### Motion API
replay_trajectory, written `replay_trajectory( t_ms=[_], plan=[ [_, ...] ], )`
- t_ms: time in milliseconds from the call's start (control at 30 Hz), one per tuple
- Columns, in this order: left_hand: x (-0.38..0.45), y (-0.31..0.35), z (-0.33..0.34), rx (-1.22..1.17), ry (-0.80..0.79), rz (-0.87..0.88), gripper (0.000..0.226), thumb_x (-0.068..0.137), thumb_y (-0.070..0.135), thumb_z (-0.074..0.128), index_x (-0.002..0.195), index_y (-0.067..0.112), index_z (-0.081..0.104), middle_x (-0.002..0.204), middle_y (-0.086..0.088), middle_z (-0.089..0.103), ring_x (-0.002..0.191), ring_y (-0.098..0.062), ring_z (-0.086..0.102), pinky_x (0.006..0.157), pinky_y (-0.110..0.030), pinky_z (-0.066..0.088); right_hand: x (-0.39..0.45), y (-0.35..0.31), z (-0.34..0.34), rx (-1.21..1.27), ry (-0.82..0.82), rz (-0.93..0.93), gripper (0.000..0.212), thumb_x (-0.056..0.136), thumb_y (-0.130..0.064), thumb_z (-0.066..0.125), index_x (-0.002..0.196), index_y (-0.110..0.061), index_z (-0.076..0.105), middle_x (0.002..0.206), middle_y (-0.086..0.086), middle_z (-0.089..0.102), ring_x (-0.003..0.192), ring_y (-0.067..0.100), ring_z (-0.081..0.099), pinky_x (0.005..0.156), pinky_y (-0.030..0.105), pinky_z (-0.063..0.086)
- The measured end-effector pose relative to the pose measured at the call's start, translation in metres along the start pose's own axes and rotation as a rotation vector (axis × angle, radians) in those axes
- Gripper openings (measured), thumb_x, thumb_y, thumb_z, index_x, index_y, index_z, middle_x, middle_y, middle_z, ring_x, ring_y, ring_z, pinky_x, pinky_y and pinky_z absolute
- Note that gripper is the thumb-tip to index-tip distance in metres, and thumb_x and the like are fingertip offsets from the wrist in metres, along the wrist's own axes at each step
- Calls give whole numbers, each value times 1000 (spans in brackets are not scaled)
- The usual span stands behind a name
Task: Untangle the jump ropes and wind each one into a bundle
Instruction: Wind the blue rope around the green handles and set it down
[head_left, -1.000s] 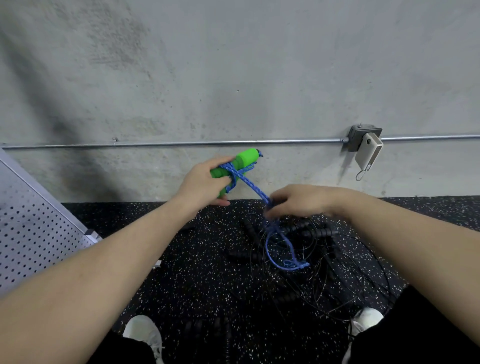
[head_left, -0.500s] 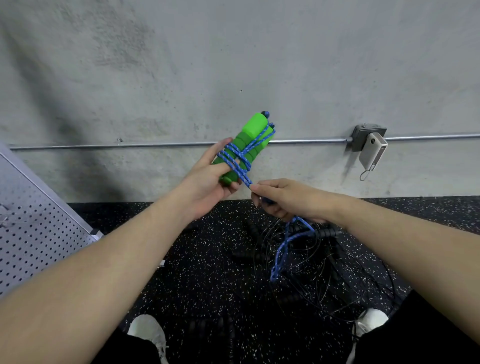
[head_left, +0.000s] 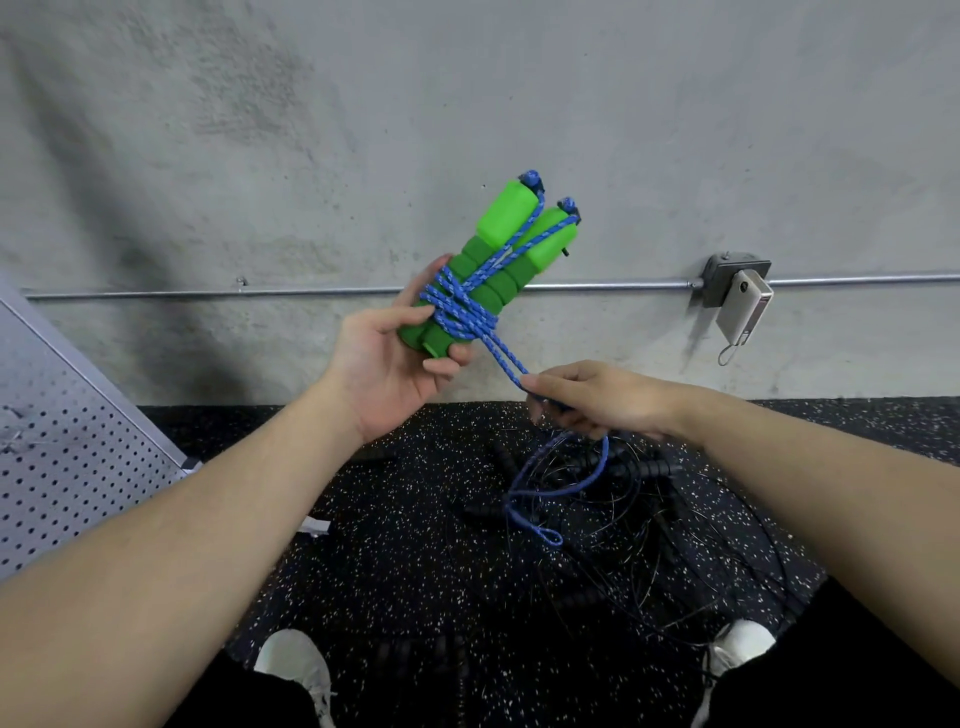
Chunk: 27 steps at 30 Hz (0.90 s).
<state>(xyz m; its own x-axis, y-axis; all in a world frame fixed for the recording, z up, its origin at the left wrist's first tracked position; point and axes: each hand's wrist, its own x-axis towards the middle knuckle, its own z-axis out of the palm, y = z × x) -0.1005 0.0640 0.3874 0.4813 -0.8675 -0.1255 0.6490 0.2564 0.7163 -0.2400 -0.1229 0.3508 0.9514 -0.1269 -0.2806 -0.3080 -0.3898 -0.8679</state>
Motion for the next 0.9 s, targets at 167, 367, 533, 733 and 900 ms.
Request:
replay_trajectory(
  t_ms=[167, 367, 533, 733, 900],
  plan=[
    [-5, -3, 0, 134, -43, -149, 39, 65, 9, 57, 100, 23, 68, 90, -9, 66, 54, -22, 49, 35, -18, 35, -4, 1, -7, -121, 21, 31, 40, 95, -49, 57, 73, -17, 61, 54, -4, 41, 46, 10, 35, 46, 23, 31],
    [-5, -9, -2, 606, -154, -342, 38, 76, 8, 52, 113, 15, 57, 87, -19, 67, 53, -27, 57, 37, -20, 38, -18, 7, -29, -139, 74, 67, 25, 87, -12, 68, 65, -15, 57, 38, -10, 53, 39, -1, 52, 54, 18, 51],
    [1, -16, -1, 875, -229, -481, 40, 80, 14, 58, 120, 14, 59, 92, -17, 71, 56, -25, 62, 42, -22, 45, 1, 11, -26, -102, 130, 58, 27, 89, -43, 71, 76, -20, 74, 49, -3, 44, 43, 8, 37, 46, 23, 32],
    [7, -23, 3, 1133, -150, -403, 20, 104, 4, 49, 118, 16, 55, 85, -15, 72, 59, -26, 64, 46, -26, 48, 5, 5, -26, -130, 198, 20, 31, 92, -45, 68, 79, -17, 74, 47, -9, 42, 44, 9, 34, 46, 26, 27],
    [14, -26, -2, 1297, -33, -256, 16, 105, 5, 48, 111, 19, 52, 99, -28, 70, 56, -22, 63, 45, -24, 48, 6, -4, -24, -169, 203, 42, 37, 98, -47, 57, 80, -18, 71, 52, -11, 44, 44, 8, 36, 43, 21, 30]
  ],
)
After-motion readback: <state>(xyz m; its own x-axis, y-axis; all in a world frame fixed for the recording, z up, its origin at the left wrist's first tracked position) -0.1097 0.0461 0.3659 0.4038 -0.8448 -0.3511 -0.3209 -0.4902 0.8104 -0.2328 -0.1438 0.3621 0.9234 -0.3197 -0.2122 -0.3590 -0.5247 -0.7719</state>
